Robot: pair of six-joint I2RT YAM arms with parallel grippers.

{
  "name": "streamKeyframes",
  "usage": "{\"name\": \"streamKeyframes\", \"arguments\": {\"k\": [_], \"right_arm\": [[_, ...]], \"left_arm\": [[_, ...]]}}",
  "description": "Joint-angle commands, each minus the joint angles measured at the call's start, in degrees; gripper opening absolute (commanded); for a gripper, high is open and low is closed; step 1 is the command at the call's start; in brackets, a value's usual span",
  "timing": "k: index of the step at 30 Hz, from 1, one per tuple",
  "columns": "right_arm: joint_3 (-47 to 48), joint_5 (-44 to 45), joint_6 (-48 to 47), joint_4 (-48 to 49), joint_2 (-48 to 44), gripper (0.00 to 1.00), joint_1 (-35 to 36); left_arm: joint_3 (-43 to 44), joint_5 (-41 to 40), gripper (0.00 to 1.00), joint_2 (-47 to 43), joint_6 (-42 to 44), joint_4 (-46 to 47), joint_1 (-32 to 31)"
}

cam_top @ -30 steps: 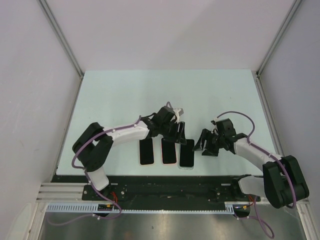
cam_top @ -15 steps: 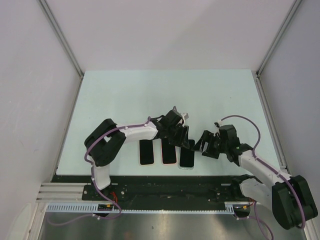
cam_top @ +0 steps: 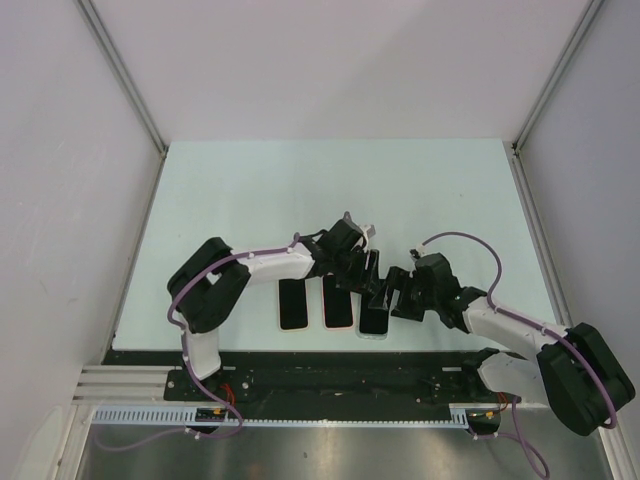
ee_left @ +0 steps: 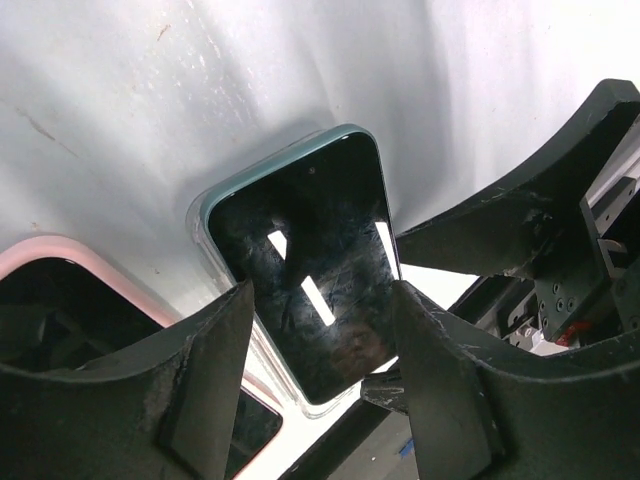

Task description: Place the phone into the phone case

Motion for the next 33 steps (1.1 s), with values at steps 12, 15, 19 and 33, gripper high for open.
{"name": "streamKeyframes", "arguments": {"k": [12,15,19,33], "right_arm": [[0.0,5.2,1.5,0.3,-0.8,0.83,0.8],[0.0,5.4,1.5,0.3,-0.8,0.83,0.8],[0.0,5.0,1.5,1.3,-0.2,0.83,0.9],[0.0,-0.4,3.7,8.6,4.6,0.84,-0.2]], "left_arm": [[0.1,-7.5,0.71,-0.7,3.5,-6.7,-0.6],[-0.1,-8.1,0.71,-1.4,3.7,-6.4,-0.6],[0.1,-7.7,0.68,-0.7,4.0,-6.8,-0.6],[-4.2,5.5,0.47,0.3,-1.4,3.7,-0.6]]}}
